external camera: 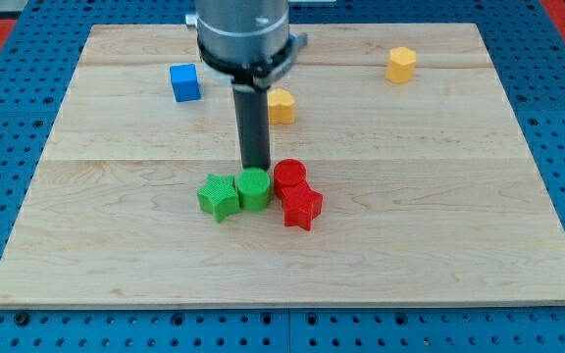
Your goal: Move the blue cube below the blue triangle
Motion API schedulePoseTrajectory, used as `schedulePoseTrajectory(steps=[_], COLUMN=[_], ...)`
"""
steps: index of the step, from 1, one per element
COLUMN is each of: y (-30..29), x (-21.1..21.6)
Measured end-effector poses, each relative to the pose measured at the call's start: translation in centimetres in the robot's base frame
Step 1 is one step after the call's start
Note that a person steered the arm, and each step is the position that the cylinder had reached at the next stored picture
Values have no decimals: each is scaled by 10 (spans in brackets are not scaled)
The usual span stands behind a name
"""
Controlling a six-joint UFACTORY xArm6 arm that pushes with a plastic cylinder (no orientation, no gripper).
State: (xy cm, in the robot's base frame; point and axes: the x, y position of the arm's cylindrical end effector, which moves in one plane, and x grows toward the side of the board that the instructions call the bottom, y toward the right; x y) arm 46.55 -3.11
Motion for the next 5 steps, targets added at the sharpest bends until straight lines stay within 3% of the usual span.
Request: schedulePoseTrajectory(steps=[2, 5], y=[-33, -93], x=[-14, -107])
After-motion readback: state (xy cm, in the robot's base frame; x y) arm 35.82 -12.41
